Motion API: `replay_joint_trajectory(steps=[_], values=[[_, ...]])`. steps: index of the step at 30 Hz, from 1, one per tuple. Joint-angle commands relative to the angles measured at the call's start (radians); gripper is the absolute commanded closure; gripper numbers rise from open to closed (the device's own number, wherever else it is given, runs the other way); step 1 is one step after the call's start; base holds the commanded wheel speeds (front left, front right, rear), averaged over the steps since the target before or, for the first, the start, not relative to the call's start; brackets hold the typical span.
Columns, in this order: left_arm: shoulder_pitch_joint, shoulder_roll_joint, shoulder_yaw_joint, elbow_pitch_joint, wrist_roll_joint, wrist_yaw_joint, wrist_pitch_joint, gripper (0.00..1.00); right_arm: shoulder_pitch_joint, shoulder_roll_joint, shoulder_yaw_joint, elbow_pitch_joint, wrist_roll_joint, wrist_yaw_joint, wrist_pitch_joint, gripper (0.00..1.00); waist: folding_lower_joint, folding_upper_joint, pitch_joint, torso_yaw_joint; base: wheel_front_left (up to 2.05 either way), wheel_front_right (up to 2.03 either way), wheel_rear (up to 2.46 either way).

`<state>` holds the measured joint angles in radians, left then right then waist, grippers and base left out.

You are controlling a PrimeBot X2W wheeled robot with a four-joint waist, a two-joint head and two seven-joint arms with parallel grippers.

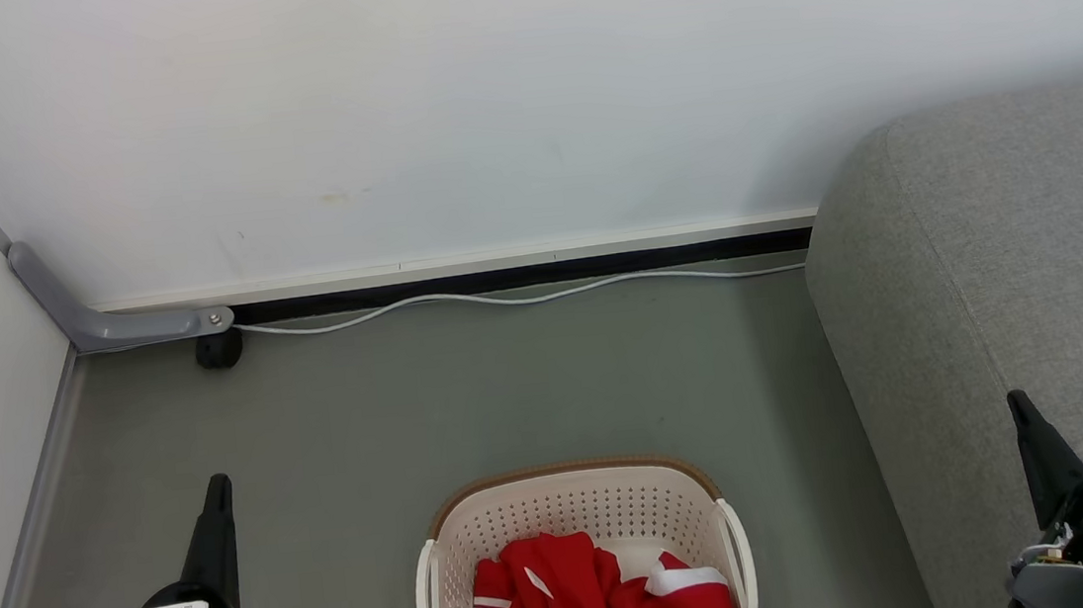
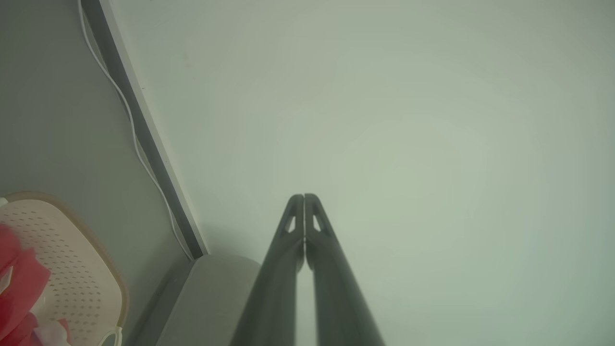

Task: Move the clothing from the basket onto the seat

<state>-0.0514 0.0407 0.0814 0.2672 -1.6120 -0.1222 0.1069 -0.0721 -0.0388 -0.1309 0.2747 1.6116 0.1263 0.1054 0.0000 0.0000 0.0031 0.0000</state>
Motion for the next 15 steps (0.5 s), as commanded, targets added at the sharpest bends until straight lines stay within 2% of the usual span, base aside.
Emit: replay_joint_trajectory(steps=[1, 15], values=[[-0.056, 0.009, 0.032, -0.022, 0.003, -0.008, 0.006, 1.0, -0.036, -0.011, 0.017, -0.03, -0.003, 0.004, 0.008, 1.0, 0.0, 0.0, 0.0, 0.0, 0.0, 0.0, 0.0], [-0.056, 0.009, 0.032, -0.022, 0.003, -0.008, 0.006, 1.0, -0.036, -0.011, 0.017, -0.03, -0.003, 0.004, 0.008, 1.0, 0.0, 0.0, 0.0, 0.0, 0.0, 0.0, 0.0]])
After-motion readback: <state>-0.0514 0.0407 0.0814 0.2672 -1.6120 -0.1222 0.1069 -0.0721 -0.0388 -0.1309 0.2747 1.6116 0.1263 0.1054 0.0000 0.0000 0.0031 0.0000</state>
